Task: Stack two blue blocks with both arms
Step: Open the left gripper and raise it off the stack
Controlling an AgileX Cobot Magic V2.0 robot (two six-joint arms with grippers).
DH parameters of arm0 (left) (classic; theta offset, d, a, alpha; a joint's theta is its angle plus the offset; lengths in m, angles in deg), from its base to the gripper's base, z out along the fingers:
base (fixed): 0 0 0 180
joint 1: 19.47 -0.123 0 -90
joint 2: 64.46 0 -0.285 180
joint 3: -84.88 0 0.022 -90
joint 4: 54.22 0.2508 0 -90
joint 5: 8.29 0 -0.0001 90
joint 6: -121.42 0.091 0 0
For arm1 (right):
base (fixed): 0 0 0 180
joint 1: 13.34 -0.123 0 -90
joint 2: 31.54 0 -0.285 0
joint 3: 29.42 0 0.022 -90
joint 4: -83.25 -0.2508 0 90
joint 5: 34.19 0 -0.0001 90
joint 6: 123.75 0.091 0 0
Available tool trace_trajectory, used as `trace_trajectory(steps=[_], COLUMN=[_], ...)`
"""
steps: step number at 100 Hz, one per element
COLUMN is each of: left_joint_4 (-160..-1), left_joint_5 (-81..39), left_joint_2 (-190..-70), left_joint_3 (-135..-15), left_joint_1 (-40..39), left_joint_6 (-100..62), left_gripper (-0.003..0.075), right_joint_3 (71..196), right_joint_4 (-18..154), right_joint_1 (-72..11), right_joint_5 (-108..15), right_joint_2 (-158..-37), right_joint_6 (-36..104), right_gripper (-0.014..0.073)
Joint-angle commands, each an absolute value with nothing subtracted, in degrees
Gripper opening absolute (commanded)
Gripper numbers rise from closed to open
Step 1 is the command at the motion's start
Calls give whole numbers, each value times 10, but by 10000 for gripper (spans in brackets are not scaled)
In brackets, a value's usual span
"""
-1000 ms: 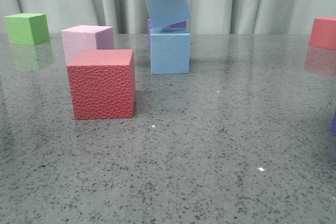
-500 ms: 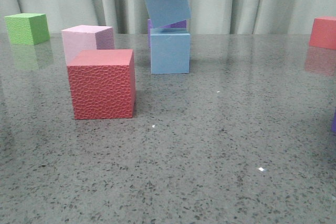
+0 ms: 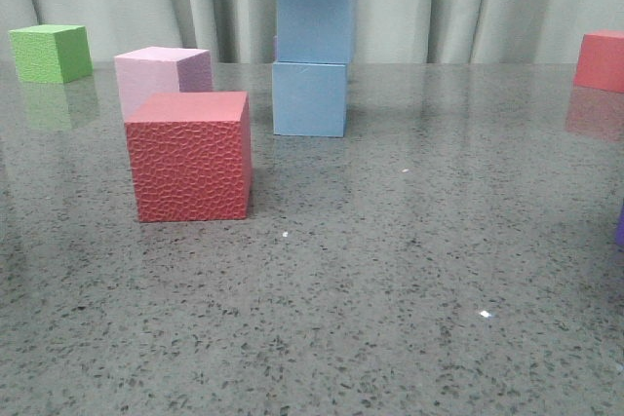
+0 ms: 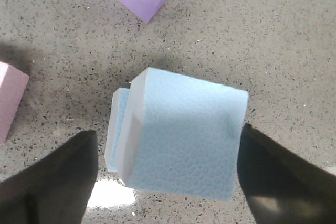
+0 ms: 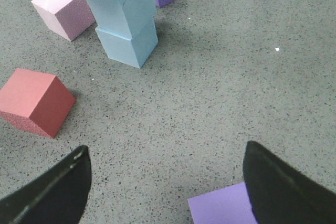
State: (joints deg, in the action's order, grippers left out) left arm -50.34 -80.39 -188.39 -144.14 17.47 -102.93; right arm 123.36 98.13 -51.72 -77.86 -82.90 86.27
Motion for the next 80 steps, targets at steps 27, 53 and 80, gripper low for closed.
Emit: trace_trajectory(steps=[27,53,80], left_joint_4=[-454,-336,-268], left_joint_5=[-809,-809,-806], left_joint_2=[-1799,-1730,-1641], left_joint_3=[-1459,-1409,-1287], left_joint_1=[196,240,278], left_joint_6=[-977,-968,-969], left_gripper=[526,405,174], right_joint_3=[1247,1247,1247], right_joint_4=[996,999,1007], right_joint_1=[-518,-518,-518], right_joint_5=[-747,-752,-756], right_joint_2=[-826,-826,-826], right_joint_6=[863,863,863], right_gripper=[591,591,521])
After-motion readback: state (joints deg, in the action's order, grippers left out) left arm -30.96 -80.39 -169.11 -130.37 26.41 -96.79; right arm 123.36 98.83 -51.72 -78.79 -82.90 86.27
